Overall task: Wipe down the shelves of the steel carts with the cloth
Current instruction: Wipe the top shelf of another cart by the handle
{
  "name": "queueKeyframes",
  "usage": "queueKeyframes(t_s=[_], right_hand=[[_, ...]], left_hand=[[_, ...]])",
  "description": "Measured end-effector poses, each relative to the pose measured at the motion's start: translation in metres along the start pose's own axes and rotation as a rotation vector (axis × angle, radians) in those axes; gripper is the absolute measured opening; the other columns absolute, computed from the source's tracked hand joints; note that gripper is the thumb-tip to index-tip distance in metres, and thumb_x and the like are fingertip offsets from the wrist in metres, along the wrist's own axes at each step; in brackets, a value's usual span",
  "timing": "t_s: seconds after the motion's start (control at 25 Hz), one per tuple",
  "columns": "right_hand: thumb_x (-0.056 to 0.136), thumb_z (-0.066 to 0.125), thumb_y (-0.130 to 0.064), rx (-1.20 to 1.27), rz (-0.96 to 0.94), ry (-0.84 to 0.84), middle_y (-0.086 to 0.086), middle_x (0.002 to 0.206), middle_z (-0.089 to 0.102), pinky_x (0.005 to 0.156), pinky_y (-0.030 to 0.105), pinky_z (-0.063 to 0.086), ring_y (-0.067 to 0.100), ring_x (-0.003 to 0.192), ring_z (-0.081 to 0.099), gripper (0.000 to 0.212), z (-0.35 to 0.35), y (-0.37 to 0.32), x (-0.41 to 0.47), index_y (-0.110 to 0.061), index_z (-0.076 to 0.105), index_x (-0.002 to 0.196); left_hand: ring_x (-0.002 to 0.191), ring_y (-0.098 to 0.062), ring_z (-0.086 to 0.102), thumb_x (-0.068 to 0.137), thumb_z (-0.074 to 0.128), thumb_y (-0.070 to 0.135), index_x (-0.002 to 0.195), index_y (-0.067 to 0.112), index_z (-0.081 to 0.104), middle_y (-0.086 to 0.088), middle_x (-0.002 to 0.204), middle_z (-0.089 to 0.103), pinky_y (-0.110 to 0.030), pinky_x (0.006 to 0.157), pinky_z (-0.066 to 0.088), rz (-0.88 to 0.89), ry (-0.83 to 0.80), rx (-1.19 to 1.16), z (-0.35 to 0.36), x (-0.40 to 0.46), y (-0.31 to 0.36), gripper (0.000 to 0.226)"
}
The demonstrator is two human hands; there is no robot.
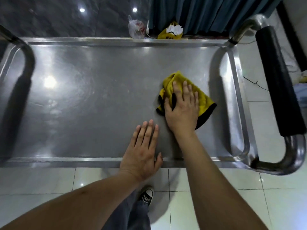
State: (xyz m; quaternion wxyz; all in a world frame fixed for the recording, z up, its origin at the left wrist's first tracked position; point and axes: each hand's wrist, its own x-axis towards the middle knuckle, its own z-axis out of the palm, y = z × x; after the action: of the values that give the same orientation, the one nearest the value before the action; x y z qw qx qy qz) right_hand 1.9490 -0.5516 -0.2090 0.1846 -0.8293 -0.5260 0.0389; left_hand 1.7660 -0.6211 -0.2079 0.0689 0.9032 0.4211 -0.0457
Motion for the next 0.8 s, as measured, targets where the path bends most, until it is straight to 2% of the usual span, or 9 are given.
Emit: queueKeyframes(t_s=[0.16, 0.28, 0.36, 0.48, 0.6, 0.68, 0.8], right_hand=[[0.099, 0.047, -0.047, 0.001, 0.092, 0.059, 0.008, 0.164, 0.032, 0.127, 0.043, 0.014, 0.025, 0.153, 0.026, 0.061, -0.006, 0.005, -0.094, -0.028, 0.038, 0.156], [0.099, 0.051, -0.044, -0.038, 0.155, 0.066, 0.009, 0.163, 0.033, 0.127, 0.045, 0.017, 0.026, 0.153, 0.027, 0.061, -0.009, 0.005, -0.114, -0.026, 0.039, 0.155], [0.098, 0.054, -0.042, -0.055, 0.158, 0.070, 0.010, 0.163, 0.034, 0.126, 0.046, 0.018, 0.027, 0.152, 0.028, 0.062, -0.011, 0.004, -0.114, -0.024, 0.039, 0.156], [0.099, 0.051, -0.042, -0.047, 0.165, 0.068, 0.010, 0.163, 0.032, 0.127, 0.046, 0.015, 0.028, 0.153, 0.026, 0.063, -0.012, 0.004, -0.110, -0.024, 0.035, 0.157], [0.098, 0.048, -0.043, -0.051, 0.164, 0.082, 0.011, 0.163, 0.033, 0.127, 0.046, 0.015, 0.028, 0.152, 0.026, 0.063, -0.011, -0.001, -0.113, -0.023, 0.036, 0.157], [0.097, 0.049, -0.042, -0.044, 0.209, 0.118, 0.012, 0.162, 0.034, 0.126, 0.047, 0.016, 0.030, 0.151, 0.029, 0.063, -0.010, 0.002, -0.098, -0.021, 0.040, 0.155], [0.097, 0.050, -0.043, -0.030, 0.357, 0.143, 0.014, 0.163, 0.031, 0.126, 0.046, 0.012, 0.030, 0.153, 0.025, 0.064, -0.003, -0.008, -0.046, -0.020, 0.038, 0.156]], left_hand=[[0.156, -0.035, 0.008, 0.095, 0.039, 0.045, 0.159, -0.001, 0.018, -0.022, 0.167, 0.010, -0.051, 0.126, 0.017, 0.004, 0.014, -0.022, 0.001, -0.001, 0.002, 0.081], [0.158, -0.027, 0.002, 0.096, 0.038, 0.045, 0.161, 0.004, 0.010, -0.016, 0.169, 0.005, -0.047, 0.127, 0.012, -0.010, 0.045, -0.137, 0.000, -0.003, 0.001, 0.082], [0.157, -0.024, 0.006, 0.096, 0.038, 0.043, 0.161, 0.007, 0.014, -0.013, 0.170, 0.008, -0.044, 0.128, 0.011, -0.034, 0.075, -0.258, -0.005, -0.008, -0.010, 0.078], [0.154, -0.029, 0.019, 0.098, 0.036, 0.040, 0.159, 0.009, 0.025, -0.015, 0.167, 0.020, -0.047, 0.127, 0.012, -0.180, 0.140, -0.216, -0.013, -0.026, -0.077, 0.070], [0.149, -0.038, 0.027, 0.096, 0.029, 0.046, 0.156, 0.010, 0.030, -0.020, 0.162, 0.028, -0.052, 0.126, 0.014, -0.428, 0.137, -0.137, -0.017, -0.055, -0.161, 0.070], [0.150, -0.039, 0.025, 0.096, 0.028, 0.048, 0.157, 0.014, 0.029, -0.018, 0.162, 0.027, -0.053, 0.125, 0.012, -0.511, 0.137, -0.134, -0.019, -0.059, -0.178, 0.070], [0.151, -0.038, 0.023, 0.096, 0.032, 0.047, 0.158, 0.017, 0.029, -0.017, 0.163, 0.026, -0.054, 0.125, 0.012, -0.521, 0.165, -0.171, -0.015, -0.059, -0.177, 0.069]])
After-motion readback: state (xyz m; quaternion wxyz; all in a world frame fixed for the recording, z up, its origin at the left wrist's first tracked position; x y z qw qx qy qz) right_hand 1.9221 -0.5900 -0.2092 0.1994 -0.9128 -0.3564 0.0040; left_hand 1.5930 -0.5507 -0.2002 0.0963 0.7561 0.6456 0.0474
